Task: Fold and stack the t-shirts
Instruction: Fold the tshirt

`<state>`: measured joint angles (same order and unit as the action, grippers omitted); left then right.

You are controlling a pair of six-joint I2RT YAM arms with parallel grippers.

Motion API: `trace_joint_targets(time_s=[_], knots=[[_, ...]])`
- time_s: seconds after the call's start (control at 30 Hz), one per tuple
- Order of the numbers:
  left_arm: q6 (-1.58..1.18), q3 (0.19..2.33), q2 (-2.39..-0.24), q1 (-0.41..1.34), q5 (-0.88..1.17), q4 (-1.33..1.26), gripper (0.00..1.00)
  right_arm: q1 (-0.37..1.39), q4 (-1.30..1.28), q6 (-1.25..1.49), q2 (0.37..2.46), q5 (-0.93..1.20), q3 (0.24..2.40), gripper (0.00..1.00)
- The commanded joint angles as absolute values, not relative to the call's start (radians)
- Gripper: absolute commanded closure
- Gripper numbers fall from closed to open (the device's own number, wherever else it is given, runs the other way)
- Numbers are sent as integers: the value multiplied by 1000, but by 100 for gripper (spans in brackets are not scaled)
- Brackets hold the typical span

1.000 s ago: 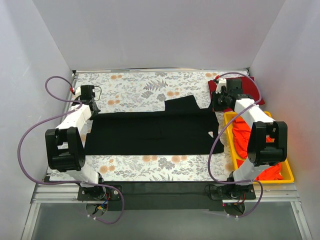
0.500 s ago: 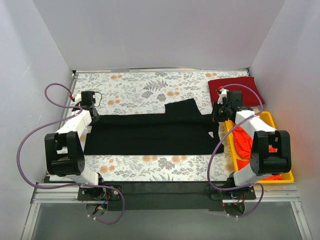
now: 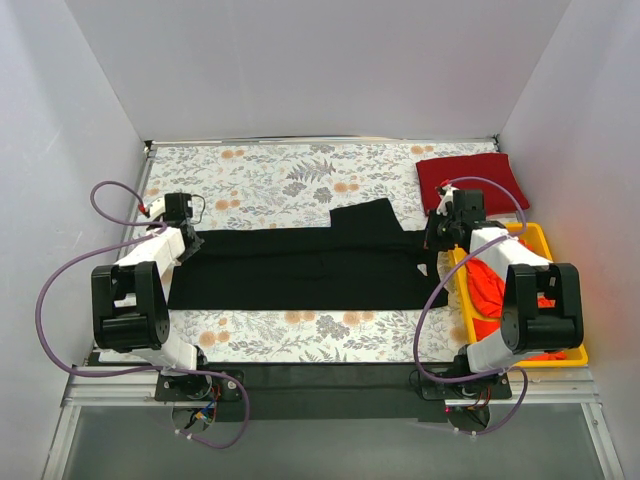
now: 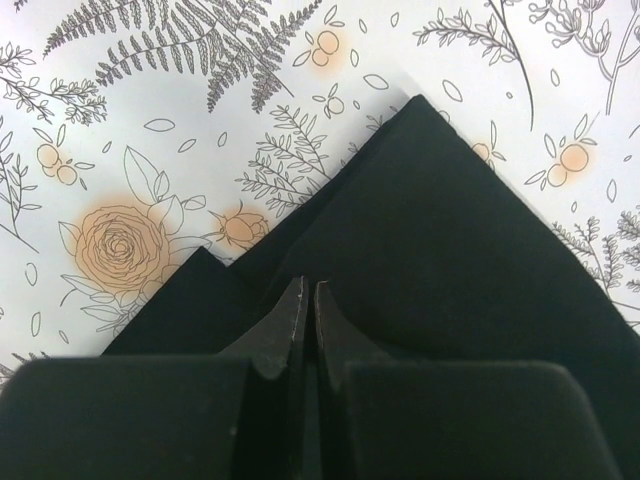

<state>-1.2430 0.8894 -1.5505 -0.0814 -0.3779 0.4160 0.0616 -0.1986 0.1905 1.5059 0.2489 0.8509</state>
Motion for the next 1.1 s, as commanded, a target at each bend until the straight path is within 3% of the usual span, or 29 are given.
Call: trace_joint_targets(time_s=[0.0,0.07,0.17,0.2,0.27,0.3,0.37,0.6,0.73,1.07], knots=[[-1275,876,-1534,-87,-408,384,99,55,-166,216,1462,242,821,97],[-1269,867,-1514,-87,-410,368,94,55,-167,222,1459,245,815,95],[-1262,864,-1491,-86,-403,373,80,55,-178,232,1439,279,808,83],[-1262,859,-1462,-86,-393,379,63,60,-187,238,1431,287,816,72],[-1267,856,-1398,-86,-376,391,43,61,-219,236,1398,295,831,62],[-1269,848,-1372,-86,-348,390,26,66,-224,232,1385,296,850,56],[-1253,847,-1321,-83,-313,379,20,69,-230,209,1355,298,868,51],[-1223,942,-1298,105,-126,330,19,90,-193,161,1466,388,1031,48],[-1247,1049,-1423,225,-14,281,19,107,-153,163,1624,440,1126,51],[-1186,1392,-1869,443,-2,206,26,118,-133,117,1859,437,1302,52]])
